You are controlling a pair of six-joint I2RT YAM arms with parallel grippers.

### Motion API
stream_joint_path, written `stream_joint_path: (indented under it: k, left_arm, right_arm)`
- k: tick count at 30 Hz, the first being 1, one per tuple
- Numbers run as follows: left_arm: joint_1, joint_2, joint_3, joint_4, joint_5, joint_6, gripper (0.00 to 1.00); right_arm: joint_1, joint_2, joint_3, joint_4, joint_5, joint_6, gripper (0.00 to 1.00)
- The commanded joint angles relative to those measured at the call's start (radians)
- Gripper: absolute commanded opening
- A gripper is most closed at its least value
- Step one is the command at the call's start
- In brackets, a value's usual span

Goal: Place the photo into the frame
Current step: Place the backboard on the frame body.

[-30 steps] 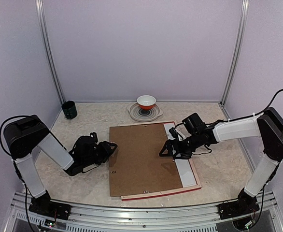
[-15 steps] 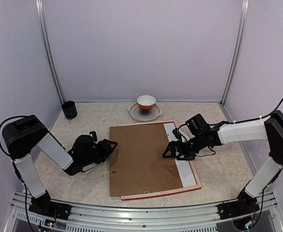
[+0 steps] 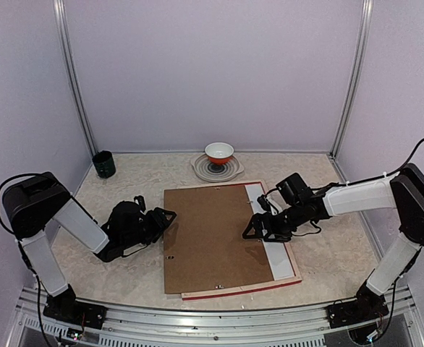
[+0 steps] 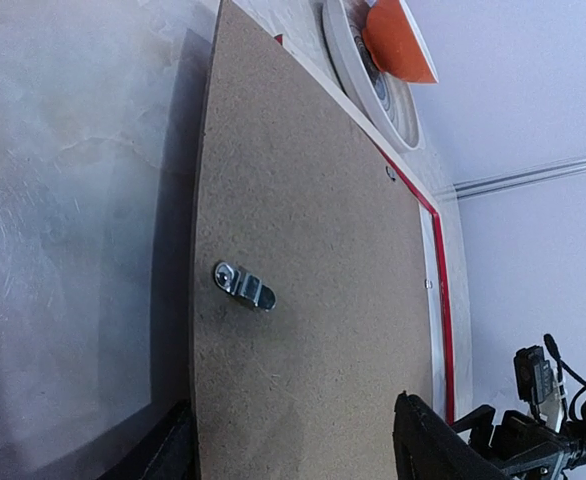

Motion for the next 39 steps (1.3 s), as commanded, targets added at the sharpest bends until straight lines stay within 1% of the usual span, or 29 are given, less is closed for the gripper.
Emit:
stream_joint_path:
  k: [1,11,21,30,36,39]
  left_arm:
    - [0.004,-0.018,0.000,-0.002,0.011,0.013,0.64]
    - [0.002,-0.009,0.004,0.005,0.018,0.012,0.64]
    - [-0.007,0.028,-0.001,0.043,0.031,-0.007,0.64]
    - [-0.008,0.034,-0.007,0.055,0.031,-0.011,0.64]
    - [-0.008,0.027,-0.013,0.052,0.030,-0.009,0.64]
    - [-0.008,0.025,-0.017,0.052,0.028,-0.008,0.64]
  right_arm:
    - [0.017,0.034,0.037,0.017,-0.011,-0.001,0.99]
    - [0.023,0.027,0.060,0.018,-0.008,-0.003,0.99]
    - [0.037,0.061,0.066,0.020,-0.006,-0.007,0.99]
    - [0.056,0.061,0.089,0.051,-0.057,-0.003,0.99]
    - [0.044,0.034,0.189,-0.063,0.056,-0.061,0.99]
    - [0.019,0.039,0.241,-0.095,0.085,-0.082,0.99]
